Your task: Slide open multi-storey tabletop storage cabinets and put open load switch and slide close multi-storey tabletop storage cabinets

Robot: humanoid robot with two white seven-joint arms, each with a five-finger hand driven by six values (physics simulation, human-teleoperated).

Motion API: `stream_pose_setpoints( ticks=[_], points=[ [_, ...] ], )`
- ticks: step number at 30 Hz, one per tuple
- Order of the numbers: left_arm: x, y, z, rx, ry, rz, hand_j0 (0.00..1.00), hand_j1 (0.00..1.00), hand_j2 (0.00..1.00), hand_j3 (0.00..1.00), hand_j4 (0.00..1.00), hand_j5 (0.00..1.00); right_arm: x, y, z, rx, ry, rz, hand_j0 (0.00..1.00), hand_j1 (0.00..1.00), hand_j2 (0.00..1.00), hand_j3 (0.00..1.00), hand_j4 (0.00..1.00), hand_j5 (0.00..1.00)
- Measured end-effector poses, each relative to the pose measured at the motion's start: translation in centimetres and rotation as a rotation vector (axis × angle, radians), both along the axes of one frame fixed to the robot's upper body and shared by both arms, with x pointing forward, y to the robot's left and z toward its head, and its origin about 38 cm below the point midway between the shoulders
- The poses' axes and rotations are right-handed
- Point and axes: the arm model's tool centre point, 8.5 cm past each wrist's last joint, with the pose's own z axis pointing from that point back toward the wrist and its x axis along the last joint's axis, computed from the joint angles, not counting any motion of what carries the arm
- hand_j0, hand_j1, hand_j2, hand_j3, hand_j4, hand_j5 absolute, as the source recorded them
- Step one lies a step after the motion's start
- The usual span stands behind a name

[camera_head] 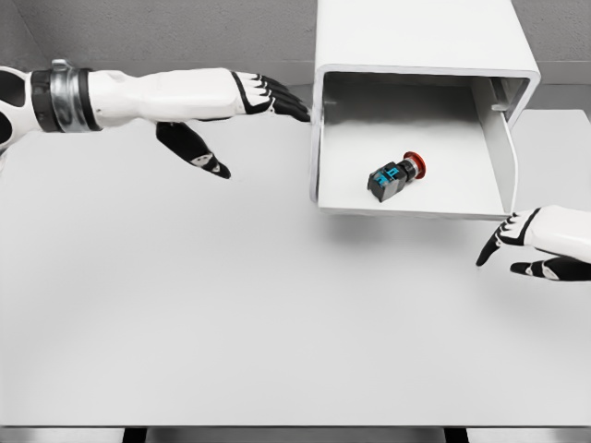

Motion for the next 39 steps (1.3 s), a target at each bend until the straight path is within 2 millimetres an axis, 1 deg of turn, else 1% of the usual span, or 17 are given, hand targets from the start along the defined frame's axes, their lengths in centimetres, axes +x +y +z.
stream_pose_setpoints(
  ticks=[2, 4, 5, 6, 8, 11, 13, 15, 16, 22, 23, 26, 27, 31, 33, 37, 39],
  points=[
    [-0.8, 6.1, -1.8, 0.047, 0.059, 0.126, 1.00, 1.00, 1.00, 1.00, 1.00, 1.00, 0.1, 0.0, 0.2, 0.004, -0.006, -0.001, 0.63, 0.63, 0.63, 0.63, 0.63, 0.63],
    [-2.0, 10.8, -6.5, 0.098, 0.186, 0.237, 1.00, 1.00, 1.00, 1.00, 1.00, 1.00, 0.2, 0.0, 0.5, 0.007, -0.014, -0.001, 0.63, 0.63, 0.63, 0.63, 0.63, 0.63],
    [-2.4, 12.6, -8.0, 0.118, 0.228, 0.280, 1.00, 1.00, 1.00, 1.00, 1.00, 1.00, 0.3, 0.0, 0.6, 0.009, -0.016, -0.001, 0.63, 0.63, 0.63, 0.63, 0.63, 0.63],
    [-2.4, 13.7, -8.1, 0.131, 0.234, 0.307, 1.00, 1.00, 1.00, 1.00, 1.00, 1.00, 0.3, 0.0, 0.6, 0.010, -0.016, -0.001, 0.63, 0.63, 0.63, 0.63, 0.63, 0.63],
    [-2.4, 14.5, -8.5, 0.154, 0.237, 0.332, 1.00, 1.00, 1.00, 1.00, 1.00, 1.00, 0.3, 0.1, 0.6, 0.012, -0.016, -0.001, 0.63, 0.63, 0.63, 0.63, 0.63, 0.63],
    [-2.3, 14.0, -9.4, 0.196, 0.230, 0.323, 1.00, 1.00, 1.00, 1.00, 1.00, 1.00, 0.2, 0.3, 0.2, 0.016, -0.007, 0.003, 0.62, 0.62, 0.62, 0.62, 0.62, 0.62],
    [-2.6, 13.2, -10.0, 0.214, 0.234, 0.299, 1.00, 1.00, 1.00, 1.00, 1.00, 1.00, 0.4, 0.4, 0.4, 0.018, -0.014, 0.006, 0.62, 0.62, 0.62, 0.62, 0.62, 0.62],
    [-2.9, 12.3, -10.4, 0.225, 0.235, 0.270, 1.00, 1.00, 1.00, 1.00, 1.00, 1.00, 0.8, 0.7, 1.1, 0.023, -0.039, 0.013, 0.62, 0.62, 0.62, 0.62, 0.62, 0.62],
    [-3.0, 12.0, -10.5, 0.226, 0.236, 0.260, 1.00, 1.00, 1.00, 1.00, 1.00, 1.00, 1.4, 1.1, 2.1, 0.026, -0.069, 0.024, 0.62, 0.62, 0.62, 0.62, 0.62, 0.62],
    [-3.7, 10.2, -10.9, 0.247, 0.222, 0.202, 1.00, 1.00, 1.00, 1.00, 1.00, 1.00, 1.3, 2.3, 0.4, 0.035, -0.026, 0.054, 0.62, 0.62, 0.62, 0.62, 0.62, 0.62],
    [-3.8, 10.1, -11.0, 0.249, 0.221, 0.198, 1.00, 1.00, 1.00, 1.00, 1.00, 1.00, 1.3, 2.3, 0.2, 0.035, -0.023, 0.056, 0.62, 0.62, 0.62, 0.62, 0.62, 0.62],
    [-3.9, 9.9, -11.0, 0.252, 0.218, 0.192, 1.00, 1.00, 1.00, 1.00, 1.00, 1.00, 2.1, 2.9, 1.5, 0.039, -0.063, 0.073, 0.62, 0.62, 0.62, 0.62, 0.62, 0.62],
    [-3.9, 9.8, -11.0, 0.253, 0.217, 0.190, 1.00, 1.00, 1.00, 1.00, 1.00, 1.00, 2.2, 3.3, 1.5, 0.040, -0.065, 0.081, 0.62, 0.62, 0.62, 0.62, 0.62, 0.62],
    [-3.9, 9.8, -11.0, 0.256, 0.215, 0.187, 1.00, 1.00, 1.00, 1.00, 1.00, 1.00, 2.0, 4.0, 0.2, 0.041, -0.033, 0.099, 0.62, 0.62, 0.62, 0.62, 0.62, 0.62],
    [-3.9, 9.8, -11.0, 0.256, 0.215, 0.187, 1.00, 1.00, 1.00, 1.00, 1.00, 1.00, 2.5, 4.5, 0.6, 0.036, -0.051, 0.112, 0.62, 0.62, 0.62, 0.62, 0.62, 0.62],
    [-4.1, 9.4, -11.2, 0.261, 0.219, 0.174, 1.00, 1.00, 1.00, 1.00, 1.00, 1.00, 2.7, 5.3, -0.3, 0.035, -0.040, 0.129, 0.62, 0.62, 0.62, 0.62, 0.62, 0.62],
    [-4.4, 9.1, -11.4, 0.264, 0.222, 0.162, 1.00, 1.00, 1.00, 1.00, 1.00, 1.00, 3.0, 5.4, -0.1, 0.037, -0.048, 0.129, 0.62, 0.62, 0.62, 0.62, 0.62, 0.62]
  ],
)
